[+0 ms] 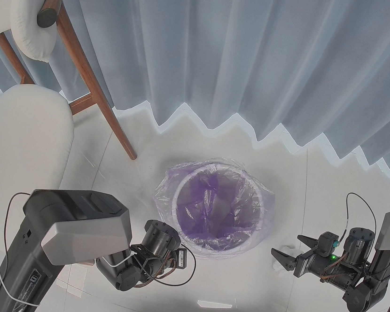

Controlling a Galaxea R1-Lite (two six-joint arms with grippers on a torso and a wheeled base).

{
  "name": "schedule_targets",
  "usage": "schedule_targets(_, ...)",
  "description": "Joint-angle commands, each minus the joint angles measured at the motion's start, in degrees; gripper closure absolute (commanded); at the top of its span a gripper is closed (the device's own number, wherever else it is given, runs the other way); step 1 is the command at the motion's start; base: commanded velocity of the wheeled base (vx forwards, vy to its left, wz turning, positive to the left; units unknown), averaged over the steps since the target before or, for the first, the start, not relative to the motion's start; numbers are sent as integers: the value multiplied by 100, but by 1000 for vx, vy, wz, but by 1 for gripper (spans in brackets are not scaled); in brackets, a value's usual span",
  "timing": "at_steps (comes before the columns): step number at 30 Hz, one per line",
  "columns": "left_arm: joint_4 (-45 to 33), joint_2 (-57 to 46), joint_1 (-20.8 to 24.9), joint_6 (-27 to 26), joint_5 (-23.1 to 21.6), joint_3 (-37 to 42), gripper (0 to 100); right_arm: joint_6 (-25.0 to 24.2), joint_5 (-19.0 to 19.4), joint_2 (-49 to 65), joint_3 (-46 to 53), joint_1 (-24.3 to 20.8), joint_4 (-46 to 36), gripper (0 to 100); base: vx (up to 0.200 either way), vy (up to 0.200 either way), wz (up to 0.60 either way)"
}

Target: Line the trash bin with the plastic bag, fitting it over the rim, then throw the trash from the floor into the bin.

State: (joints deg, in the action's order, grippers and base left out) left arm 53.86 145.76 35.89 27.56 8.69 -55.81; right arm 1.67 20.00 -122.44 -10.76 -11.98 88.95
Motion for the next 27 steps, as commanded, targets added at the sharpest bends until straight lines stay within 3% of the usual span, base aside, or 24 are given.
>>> schedule_targets(1, -183, 66, 6, -5, 1, -88, 100, 0, 3, 45, 74, 3, 96, 0, 0, 0, 0)
schedule_targets(10, -1141, 22, 6, 3, 1, -431, 100, 9, 3, 63, 215, 3, 96, 0, 0, 0, 0)
schedule_targets(13, -1897, 5, 23, -5, -8, -738, 100, 0, 3, 54, 206, -6, 96, 0, 0, 0, 0)
schedule_targets(18, -2020, -4, 59, -5, -8, -774, 100, 0, 3, 89, 233, -6, 96, 0, 0, 0, 0)
schedule_targets(19, -2020, -4, 59, -5, -8, -774, 0, 0, 3, 98, 233, -6, 96, 0, 0, 0, 0)
schedule_targets(27, -1993, -839, 120, -32, -87, -97, 0, 0, 3, 133, 259, 38, 96, 0, 0, 0, 0)
